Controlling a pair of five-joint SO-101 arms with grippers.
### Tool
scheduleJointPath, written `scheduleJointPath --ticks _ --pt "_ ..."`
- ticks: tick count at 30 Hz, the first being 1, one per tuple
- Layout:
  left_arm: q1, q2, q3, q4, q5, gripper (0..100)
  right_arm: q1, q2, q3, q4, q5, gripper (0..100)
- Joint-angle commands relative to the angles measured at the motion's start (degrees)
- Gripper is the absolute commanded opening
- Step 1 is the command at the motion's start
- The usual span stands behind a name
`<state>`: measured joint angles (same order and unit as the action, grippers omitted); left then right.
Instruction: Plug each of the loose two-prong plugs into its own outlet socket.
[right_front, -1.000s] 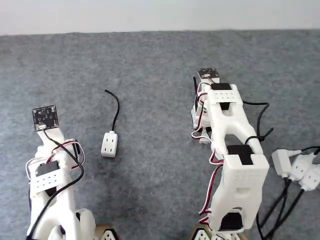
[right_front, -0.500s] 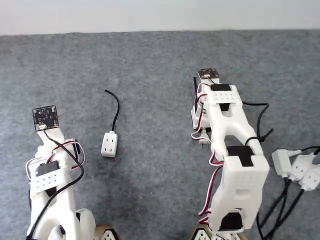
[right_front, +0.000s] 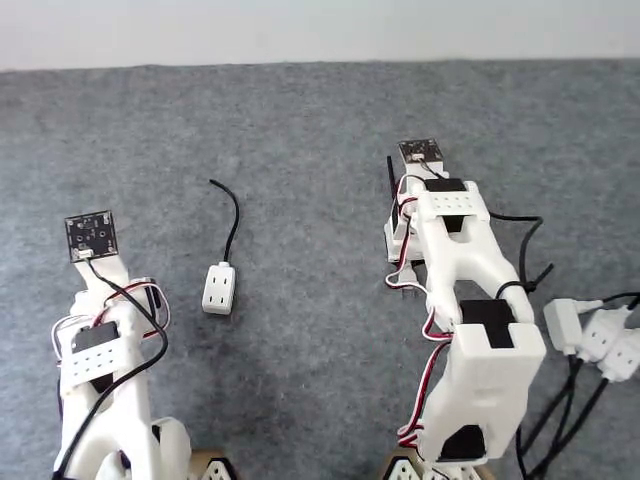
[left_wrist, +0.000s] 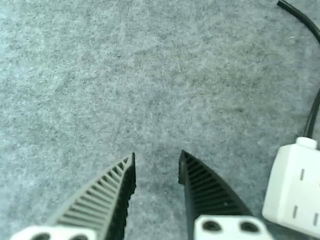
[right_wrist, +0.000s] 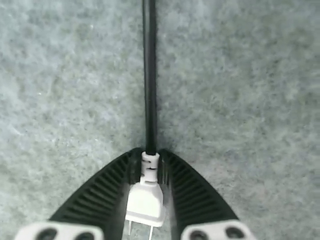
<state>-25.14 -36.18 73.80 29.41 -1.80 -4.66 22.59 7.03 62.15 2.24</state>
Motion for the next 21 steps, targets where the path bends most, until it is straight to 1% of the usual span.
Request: scheduleJointPath --ticks 1,6,9,12,17,21 --pt "-0.18 0.0 -1.19 -1.32 0.35 14 0.4 -2.24 -0.7 0.66 -0.79 0.9" --pt "0.18 0.0 -1.27 -1.05 0.44 14 0.31 -5.76 0.44 2.77 -1.23 0.9" --pt "1.49 0.0 -1.8 0.26 0.53 14 -0.31 -13.05 5.1 2.95 -3.69 0.9" --pt "3.6 0.44 -2.77 3.16 0.44 14 -1.63 -21.93 12.92 0.4 -3.78 0.9" --pt "9.58 4.4 -6.29 7.56 -2.9 14 -3.91 -32.13 26.9 -6.64 -3.34 0.8" --pt "15.91 8.26 -10.77 10.9 2.02 14 -2.33 -31.87 28.66 -9.27 -1.49 0.8"
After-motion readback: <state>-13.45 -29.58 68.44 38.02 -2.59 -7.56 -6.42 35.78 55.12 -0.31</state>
